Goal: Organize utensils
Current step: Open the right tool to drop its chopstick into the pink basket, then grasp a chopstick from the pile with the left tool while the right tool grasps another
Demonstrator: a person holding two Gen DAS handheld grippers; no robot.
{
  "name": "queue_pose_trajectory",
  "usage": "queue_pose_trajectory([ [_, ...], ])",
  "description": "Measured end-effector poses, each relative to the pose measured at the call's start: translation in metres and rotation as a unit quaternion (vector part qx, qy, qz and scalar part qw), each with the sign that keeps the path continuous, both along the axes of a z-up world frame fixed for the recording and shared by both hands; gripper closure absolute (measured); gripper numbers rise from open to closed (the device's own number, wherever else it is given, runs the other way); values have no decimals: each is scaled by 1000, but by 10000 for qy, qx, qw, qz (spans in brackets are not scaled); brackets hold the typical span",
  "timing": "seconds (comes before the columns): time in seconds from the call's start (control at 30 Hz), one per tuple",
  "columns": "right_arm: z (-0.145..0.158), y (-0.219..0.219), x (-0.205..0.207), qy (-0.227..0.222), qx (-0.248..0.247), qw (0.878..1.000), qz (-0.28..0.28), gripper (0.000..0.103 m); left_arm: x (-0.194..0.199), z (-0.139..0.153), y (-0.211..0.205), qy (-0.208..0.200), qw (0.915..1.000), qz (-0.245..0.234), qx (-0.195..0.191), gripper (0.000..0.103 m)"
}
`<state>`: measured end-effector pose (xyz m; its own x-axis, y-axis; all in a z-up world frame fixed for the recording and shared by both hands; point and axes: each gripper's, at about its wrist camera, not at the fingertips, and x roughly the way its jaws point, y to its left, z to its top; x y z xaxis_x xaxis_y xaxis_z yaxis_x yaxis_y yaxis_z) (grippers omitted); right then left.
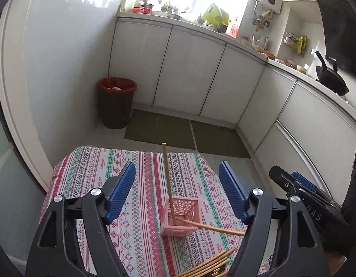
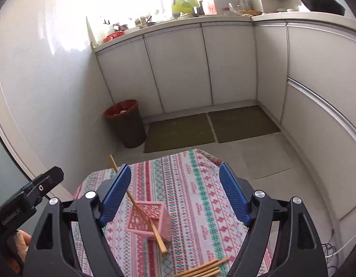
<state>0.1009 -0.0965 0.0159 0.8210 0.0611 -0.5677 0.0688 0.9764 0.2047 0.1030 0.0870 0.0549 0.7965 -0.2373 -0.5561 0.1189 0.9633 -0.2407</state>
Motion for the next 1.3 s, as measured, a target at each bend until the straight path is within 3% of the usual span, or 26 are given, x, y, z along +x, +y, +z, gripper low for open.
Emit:
queue_pose_trajectory([
  [0.33, -5, -17, -22, 66, -255, 9991, -328, 8, -7, -13, -16, 184, 9991, -106, 369, 9],
  [0.43, -10, -28, -30, 176, -349, 9983, -443, 7, -7, -22, -22, 397, 9973, -283, 540, 7],
  [0.57, -22, -54, -42, 434, -440, 9954, -727, 7, -6, -43, -42, 880, 9881, -798, 973, 7],
  [0.7, -37, -92, -50, 875, -203, 9892, -1157, 7, -9, -73, -74, 1409, 9701, -1552, 1225, 7],
  [0.97, -60, -174, -76, 1387, 983, 9636, -2062, 7, -26, -152, -172, 2213, 9143, -2800, 1913, 7],
  [1.07, -73, -186, -77, 1602, 1133, 9576, -2109, 7, -20, -187, -200, 2429, 8992, -2814, 2307, 9],
  [1.13, -80, -189, -76, 1746, 1120, 9552, -2112, 7, -15, -207, -213, 2544, 8907, -2770, 2555, 17],
  [1.23, -92, -190, -73, 1981, 1249, 9532, -1911, 7, 0, -228, -215, 2831, 8823, -2630, 2687, 25],
  [1.3, -98, -189, -71, 2104, 1274, 9525, -1793, 7, 10, -238, -209, 3034, 8801, -2486, 2675, 36],
])
